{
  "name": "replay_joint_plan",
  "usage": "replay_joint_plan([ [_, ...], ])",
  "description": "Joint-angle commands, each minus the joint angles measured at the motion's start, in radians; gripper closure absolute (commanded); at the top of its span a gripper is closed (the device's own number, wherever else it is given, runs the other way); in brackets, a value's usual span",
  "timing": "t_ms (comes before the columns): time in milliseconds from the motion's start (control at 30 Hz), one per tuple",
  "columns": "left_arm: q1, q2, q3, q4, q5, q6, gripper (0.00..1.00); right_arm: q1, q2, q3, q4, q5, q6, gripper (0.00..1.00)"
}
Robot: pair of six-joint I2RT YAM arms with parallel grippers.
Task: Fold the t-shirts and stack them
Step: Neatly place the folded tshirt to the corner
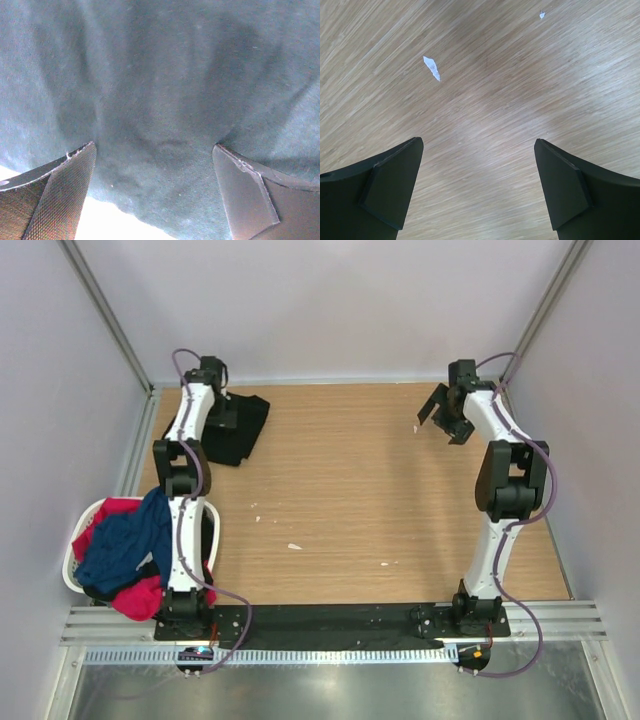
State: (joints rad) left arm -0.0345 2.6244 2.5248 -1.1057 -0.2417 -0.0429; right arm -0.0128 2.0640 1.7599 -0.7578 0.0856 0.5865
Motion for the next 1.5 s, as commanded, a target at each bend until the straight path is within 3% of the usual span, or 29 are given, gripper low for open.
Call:
replay_joint_plan([
  [0, 0.082, 0.034, -0.028, -0.036, -0.036, 0.106, 0.00, 0.057, 0.015, 0.065, -0.023, 0.051, 0.042, 0.00],
  [133, 0.169, 0.063, 0.014, 0.024, -0.010, 0.051, 0.00, 0.097, 0.045, 0.110, -0.057, 0.083, 0.053, 0.00],
  [467, 0.326, 0.080, 0.025, 0.112, 0.004, -0.262, 0.00, 0.188, 0.123, 0.248, -0.133, 0.144, 0.121, 0.00],
  [667, 0.300, 0.089, 0.075, 0.156, 0.097, -0.180, 0.01, 0.211, 0.139, 0.280, -0.158, 0.177, 0.144, 0.00],
  [1000, 0.211, 0.109, 0.097, 0.148, 0.082, -0.046, 0.00, 0.211, 0.142, 0.259, -0.161, 0.169, 0.157, 0.00],
  [1267, 0.212, 0.105, 0.092, 0.150, 0.108, -0.038, 0.00, 0.212, 0.131, 0.246, -0.152, 0.169, 0.147, 0.00],
  [1467, 0.214, 0.001, 0.020, 0.223, 0.137, -0.063, 0.00, 0.212, 0.110, 0.274, -0.095, 0.129, 0.092, 0.00],
])
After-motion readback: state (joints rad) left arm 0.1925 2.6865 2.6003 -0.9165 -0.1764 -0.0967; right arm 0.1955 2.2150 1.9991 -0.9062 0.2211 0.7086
